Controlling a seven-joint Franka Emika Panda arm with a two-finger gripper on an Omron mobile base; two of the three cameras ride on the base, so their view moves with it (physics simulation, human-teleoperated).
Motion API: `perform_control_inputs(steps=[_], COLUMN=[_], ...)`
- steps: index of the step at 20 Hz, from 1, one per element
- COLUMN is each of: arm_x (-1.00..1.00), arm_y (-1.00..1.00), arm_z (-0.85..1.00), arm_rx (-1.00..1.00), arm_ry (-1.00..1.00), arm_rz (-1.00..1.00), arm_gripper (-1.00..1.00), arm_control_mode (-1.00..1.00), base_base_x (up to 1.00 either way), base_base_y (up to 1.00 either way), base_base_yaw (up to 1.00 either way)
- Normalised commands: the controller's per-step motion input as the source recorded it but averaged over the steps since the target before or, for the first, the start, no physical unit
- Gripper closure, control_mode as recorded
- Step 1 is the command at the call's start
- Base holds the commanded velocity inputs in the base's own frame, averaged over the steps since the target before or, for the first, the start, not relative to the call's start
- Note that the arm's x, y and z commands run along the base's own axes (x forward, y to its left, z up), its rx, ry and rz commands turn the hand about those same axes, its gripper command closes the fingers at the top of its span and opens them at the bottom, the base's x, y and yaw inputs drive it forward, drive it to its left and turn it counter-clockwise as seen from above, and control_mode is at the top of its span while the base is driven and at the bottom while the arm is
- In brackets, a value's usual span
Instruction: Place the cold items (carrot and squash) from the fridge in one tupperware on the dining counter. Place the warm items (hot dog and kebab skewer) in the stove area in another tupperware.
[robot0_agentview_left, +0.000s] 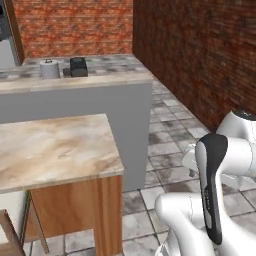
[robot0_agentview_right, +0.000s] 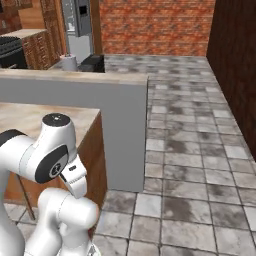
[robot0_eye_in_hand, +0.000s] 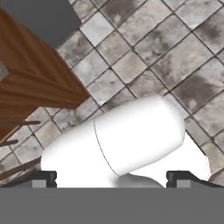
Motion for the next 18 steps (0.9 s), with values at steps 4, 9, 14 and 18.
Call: perform_control_inputs(steps=[4,9,14,18], arm_x=[0.00,0.00,0.00,0.00], arm_y=[0.00,0.00,0.00,0.00], arm_z=[0.00,0.00,0.00,0.00], arm_rx=[0.00,0.00,0.00,0.00], arm_ry=[0.00,0.00,0.00,0.00], arm_rz=[0.00,0.00,0.00,0.00], arm_gripper=[-1.00,-1.00,-1.00,-1.00], arm_control_mode=[1.00,1.00,1.00,1.00], base_base_x=[0.30,0.46,0.64,0.70], base_base_y=[-1.00,-1.00,-1.00,-1.00], base_base_yaw=[0.06,0.16,0.28,0.32])
